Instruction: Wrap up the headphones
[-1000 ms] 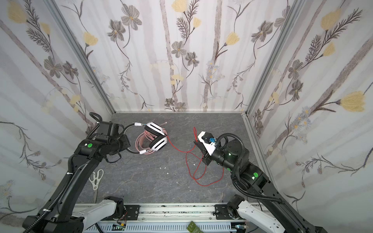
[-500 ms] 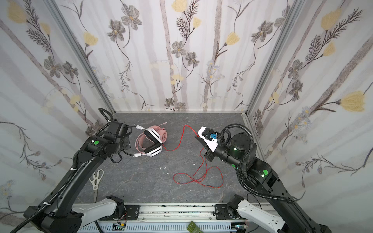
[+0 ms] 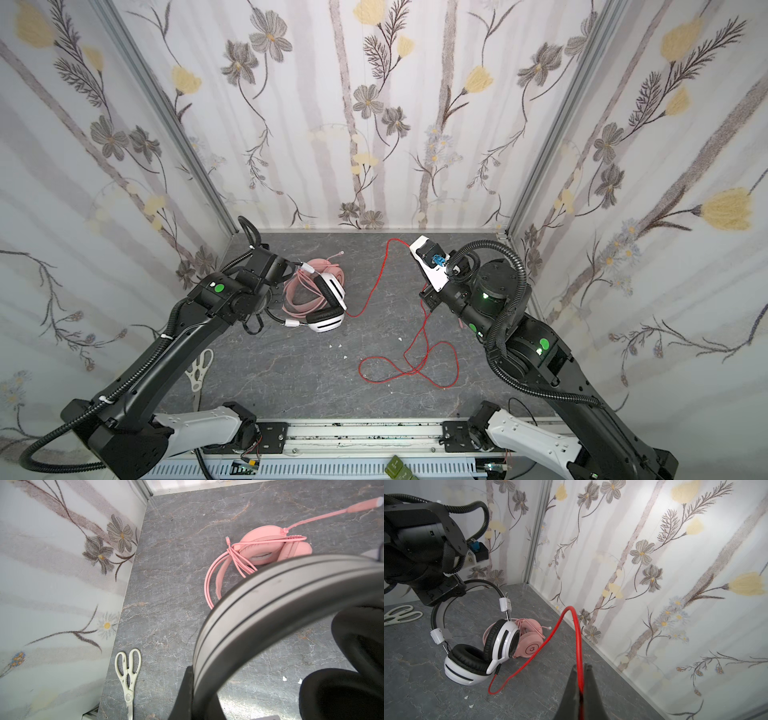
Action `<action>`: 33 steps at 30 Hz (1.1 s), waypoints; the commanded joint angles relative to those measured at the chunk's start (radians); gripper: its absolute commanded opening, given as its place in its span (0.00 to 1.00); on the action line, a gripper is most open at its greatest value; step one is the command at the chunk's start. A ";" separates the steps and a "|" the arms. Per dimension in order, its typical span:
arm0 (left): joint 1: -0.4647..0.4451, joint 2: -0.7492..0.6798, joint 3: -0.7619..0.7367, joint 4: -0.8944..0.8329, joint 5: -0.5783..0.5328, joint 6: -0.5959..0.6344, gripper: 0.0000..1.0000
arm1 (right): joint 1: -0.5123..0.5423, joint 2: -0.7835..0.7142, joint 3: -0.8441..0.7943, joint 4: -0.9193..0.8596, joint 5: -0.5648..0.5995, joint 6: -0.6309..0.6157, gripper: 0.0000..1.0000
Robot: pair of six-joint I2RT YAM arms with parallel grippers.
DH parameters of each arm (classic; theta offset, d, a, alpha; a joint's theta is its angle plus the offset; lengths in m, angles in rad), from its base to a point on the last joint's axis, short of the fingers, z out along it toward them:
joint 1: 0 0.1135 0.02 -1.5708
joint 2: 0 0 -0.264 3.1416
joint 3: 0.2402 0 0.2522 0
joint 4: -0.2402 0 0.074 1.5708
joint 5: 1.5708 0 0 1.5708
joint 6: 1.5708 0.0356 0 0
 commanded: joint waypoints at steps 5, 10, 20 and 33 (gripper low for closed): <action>-0.069 0.102 0.068 -0.030 -0.045 -0.069 0.00 | 0.012 0.091 0.106 0.097 -0.074 -0.049 0.00; -0.125 0.181 0.145 -0.075 -0.057 -0.086 0.00 | 0.013 0.150 0.163 0.120 -0.097 -0.064 0.00; -0.231 0.257 0.217 -0.102 -0.069 -0.091 0.00 | 0.013 0.215 0.177 0.166 -0.085 -0.068 0.00; -0.274 0.302 0.242 -0.084 0.019 -0.112 0.00 | 0.013 0.232 0.192 0.208 -0.132 -0.034 0.00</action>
